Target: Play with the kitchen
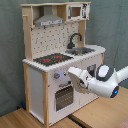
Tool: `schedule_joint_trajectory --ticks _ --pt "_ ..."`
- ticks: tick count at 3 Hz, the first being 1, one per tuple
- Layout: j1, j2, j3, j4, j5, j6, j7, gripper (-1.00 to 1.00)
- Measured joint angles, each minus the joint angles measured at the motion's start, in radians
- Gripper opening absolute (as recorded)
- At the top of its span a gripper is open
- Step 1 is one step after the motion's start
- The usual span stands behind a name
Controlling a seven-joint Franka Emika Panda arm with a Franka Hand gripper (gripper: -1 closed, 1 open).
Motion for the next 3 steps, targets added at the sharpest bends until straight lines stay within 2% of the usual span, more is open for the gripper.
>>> schedule_joint_trajectory --ticks 1,2,3 --pt "0.007 0.001 -0.023 -0.005 -0.001 -0.097 -0.014 1.00" --pt "0.008 0.001 -0.107 -0.040 -0.002 -0.114 -0.062 1.00" --pt "0.011 0.001 -0.145 -0.038 -0.004 -0.119 -0.161 1.00"
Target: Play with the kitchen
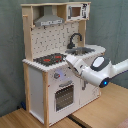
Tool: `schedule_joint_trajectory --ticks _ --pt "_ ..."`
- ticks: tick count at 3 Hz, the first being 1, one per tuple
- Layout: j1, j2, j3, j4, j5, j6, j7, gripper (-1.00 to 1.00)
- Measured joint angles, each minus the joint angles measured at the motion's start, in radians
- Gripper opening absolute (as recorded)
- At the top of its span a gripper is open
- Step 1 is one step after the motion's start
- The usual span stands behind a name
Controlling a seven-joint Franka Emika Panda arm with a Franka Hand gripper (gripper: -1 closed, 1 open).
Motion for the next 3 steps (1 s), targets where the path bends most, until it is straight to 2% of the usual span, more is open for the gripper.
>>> schedule_joint_trajectory --ticks 1,2,3 --pt "0.023 0.000 -0.056 0.006 -0.002 -0.019 -0.093 1.00" --pt "0.033 0.000 -0.133 0.005 -0.002 -0.026 -0.158 1.00" --pt "0.051 0.000 -0.196 0.022 0.000 -0.112 -0.169 1.00"
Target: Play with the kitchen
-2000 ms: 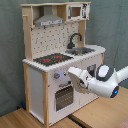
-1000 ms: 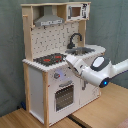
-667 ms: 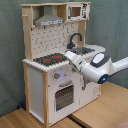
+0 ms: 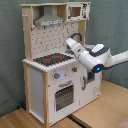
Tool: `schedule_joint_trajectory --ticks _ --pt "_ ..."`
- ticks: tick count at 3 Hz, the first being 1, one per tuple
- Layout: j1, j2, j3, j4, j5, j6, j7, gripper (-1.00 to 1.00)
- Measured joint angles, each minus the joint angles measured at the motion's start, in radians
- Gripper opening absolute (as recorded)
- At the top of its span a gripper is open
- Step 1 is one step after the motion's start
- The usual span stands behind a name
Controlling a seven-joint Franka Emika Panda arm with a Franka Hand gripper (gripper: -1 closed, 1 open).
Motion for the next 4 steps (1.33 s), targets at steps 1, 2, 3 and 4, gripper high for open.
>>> schedule_joint_trajectory --ticks 1,2,3,4 --pt "0.035 0.000 -0.030 0.020 0.005 -0.095 -0.016 1.00" --pt "0.066 0.000 -0.037 0.019 0.045 -0.187 0.024 1.00" --pt "0.082 0.000 -0.023 0.018 0.111 -0.256 0.072 1.00" --pt "0.099 0.000 -0.006 0.023 0.195 -0.323 0.076 1.00"
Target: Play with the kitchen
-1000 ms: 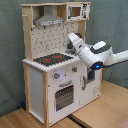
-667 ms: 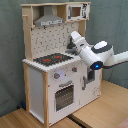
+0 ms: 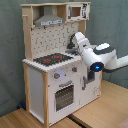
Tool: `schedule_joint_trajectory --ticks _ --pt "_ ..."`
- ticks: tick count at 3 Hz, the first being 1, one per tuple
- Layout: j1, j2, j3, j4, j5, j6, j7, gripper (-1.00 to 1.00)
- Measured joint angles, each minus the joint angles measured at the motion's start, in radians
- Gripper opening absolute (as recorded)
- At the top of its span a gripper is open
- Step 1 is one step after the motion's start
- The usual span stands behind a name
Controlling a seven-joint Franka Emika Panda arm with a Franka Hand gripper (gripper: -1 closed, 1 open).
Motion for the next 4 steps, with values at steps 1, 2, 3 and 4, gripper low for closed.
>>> schedule_joint_trajectory --ticks 1,2,3,4 --pt "0.008 0.000 0.003 0.017 0.085 -0.063 0.000 1.00" --pt "-0.014 0.004 -0.059 0.039 0.161 -0.080 0.019 1.00" --pt "-0.092 0.041 -0.072 0.073 0.206 -0.032 0.038 1.00" --pt "-0.167 0.074 -0.070 0.123 0.226 0.018 0.045 1.00"
